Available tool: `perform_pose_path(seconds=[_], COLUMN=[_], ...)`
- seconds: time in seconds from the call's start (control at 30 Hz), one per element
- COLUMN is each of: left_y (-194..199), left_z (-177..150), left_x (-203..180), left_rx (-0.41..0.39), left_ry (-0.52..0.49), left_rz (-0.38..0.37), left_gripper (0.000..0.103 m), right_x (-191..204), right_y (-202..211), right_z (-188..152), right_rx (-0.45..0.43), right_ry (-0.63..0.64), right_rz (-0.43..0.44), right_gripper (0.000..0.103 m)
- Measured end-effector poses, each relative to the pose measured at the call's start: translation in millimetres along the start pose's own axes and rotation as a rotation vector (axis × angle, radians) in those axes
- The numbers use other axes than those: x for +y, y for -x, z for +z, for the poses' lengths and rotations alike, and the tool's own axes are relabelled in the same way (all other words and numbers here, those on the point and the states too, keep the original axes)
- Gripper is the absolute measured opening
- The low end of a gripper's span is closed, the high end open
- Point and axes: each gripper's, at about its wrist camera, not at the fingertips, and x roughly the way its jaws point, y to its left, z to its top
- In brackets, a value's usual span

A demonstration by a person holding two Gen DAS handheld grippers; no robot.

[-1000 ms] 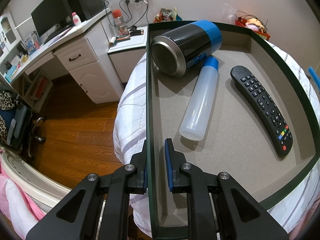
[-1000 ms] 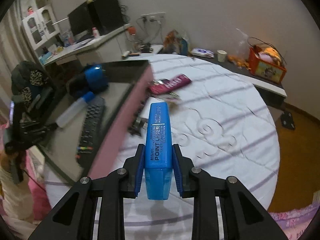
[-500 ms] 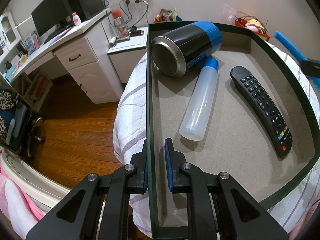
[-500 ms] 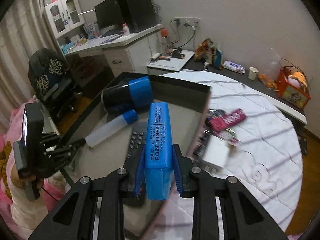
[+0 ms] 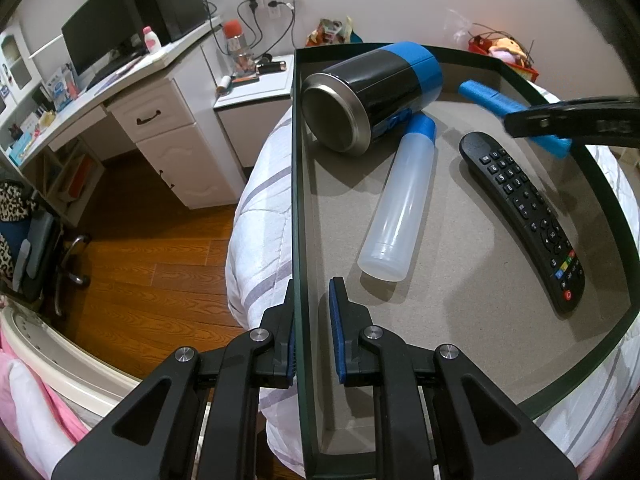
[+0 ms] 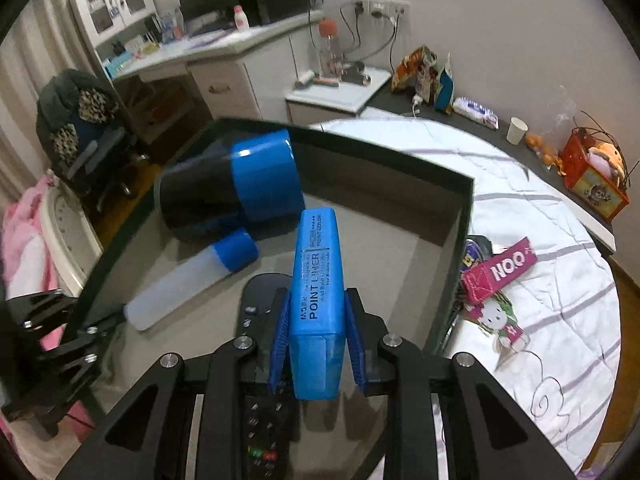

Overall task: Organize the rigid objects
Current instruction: 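Carry the highlighter into the tray beside the remote and release it, then move the right gripper to the white charger plug and grasp it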

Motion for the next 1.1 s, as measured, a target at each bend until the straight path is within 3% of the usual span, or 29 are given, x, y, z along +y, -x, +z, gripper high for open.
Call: perform_pose_path(seconds=[0.23,0.43,0.57,0.8,0.93,1.1], left_y=[-0.3,-0.2,-0.1,-0.2,-0.9,-1.3], left_z=[-0.2,-0.4,-0.7,0.4,1.5,1.6], left_x=[-0.2,-0.1,0.0,-3.3,-6.0,-5.9], left_rx=[0.001,0.000,-0.001,0.001,0.002,0.001], left_ry=[0.001,0.000,0.000,0.004,0.003,0.005], left_rz=[0.001,0.001,0.000,-0.002,-0.002,-0.004], left_gripper=[0.012,0.012,0.012,0.012,0.012,0.012], right_x=[-2.2,-1.5,0.2,1.4,-3.5,-30.7], right_y=[-13.1,-5.8,1.5,24.5,50.7,87.0], right_z=[3.7,2.8,2.4,-1.9,-8.7,-24.8], right_rx=[0.038,0.010,-0.009,-0.051,-0.103,-0.155], right_ry=[0.014,0.004,0.004,0.012,0.008,-0.045], right_rz=[-0.067,-0.086,-0.086,-0.107,-0.132,-0.166], right_gripper=[0.027,0.028,0.039,0.041,0.061,0.065])
